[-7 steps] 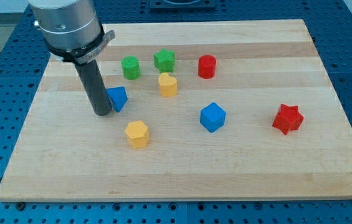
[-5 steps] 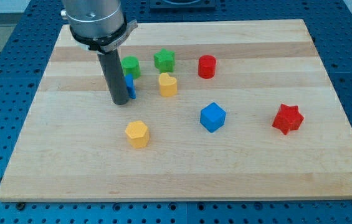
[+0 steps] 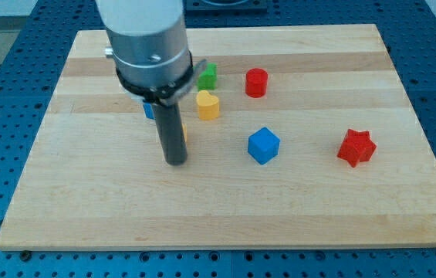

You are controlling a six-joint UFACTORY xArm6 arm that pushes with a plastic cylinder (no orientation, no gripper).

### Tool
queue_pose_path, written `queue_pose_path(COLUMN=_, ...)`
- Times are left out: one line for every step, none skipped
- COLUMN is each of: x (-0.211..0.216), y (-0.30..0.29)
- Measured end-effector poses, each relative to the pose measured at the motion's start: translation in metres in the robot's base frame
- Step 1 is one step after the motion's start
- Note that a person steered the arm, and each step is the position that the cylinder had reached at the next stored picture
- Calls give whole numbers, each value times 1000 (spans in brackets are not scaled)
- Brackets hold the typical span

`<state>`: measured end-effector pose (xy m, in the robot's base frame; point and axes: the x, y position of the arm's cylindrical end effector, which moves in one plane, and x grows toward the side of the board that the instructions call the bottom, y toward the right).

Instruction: Keep yellow hexagon and blue cube in a horizontal line

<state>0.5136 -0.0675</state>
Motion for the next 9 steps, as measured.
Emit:
queue_pose_path(x=10, y=-36)
queue_pose_path(x=26, y=29)
queue_pose_path(x=21, y=121)
queue_pose_path(x=15, y=110)
queue_pose_path(x=-15, y=92)
queue_pose_path(x=-1, y=99)
queue_pose_path(x=20, y=131)
queue_pose_path(x=-3, y=168)
queue_pose_path(x=-28, y=143)
